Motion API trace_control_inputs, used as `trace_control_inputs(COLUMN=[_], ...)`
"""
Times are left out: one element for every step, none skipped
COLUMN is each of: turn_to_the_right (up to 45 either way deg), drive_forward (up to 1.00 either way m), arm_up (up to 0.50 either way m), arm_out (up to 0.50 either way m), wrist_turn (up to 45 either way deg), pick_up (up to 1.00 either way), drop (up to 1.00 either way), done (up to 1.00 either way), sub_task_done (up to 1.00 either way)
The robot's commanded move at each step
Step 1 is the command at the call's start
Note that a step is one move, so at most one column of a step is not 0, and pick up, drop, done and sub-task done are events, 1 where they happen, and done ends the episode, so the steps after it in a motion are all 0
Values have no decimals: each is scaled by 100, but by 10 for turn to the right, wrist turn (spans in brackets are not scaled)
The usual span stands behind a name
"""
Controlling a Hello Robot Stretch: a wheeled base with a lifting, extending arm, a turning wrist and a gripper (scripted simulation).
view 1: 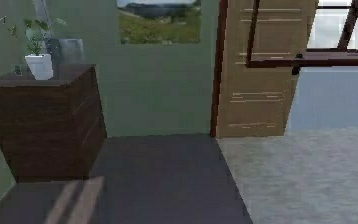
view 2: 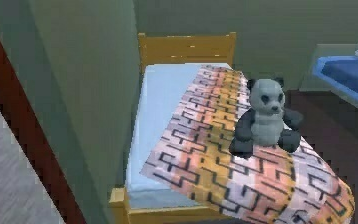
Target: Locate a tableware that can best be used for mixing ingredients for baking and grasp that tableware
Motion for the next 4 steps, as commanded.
trace_control_inputs(turn_to_the_right=[0,300,0,450], drive_forward=[70,0,40,0], arm_up=[0,0,0,0], arm_out=[0,0,0,0], wrist_turn=[0,0,0,0], pick_up=[0,0,0,0], drop=[0,0,0,0], done=[0,0,0,0], sub_task_done=[0,0,0,0])
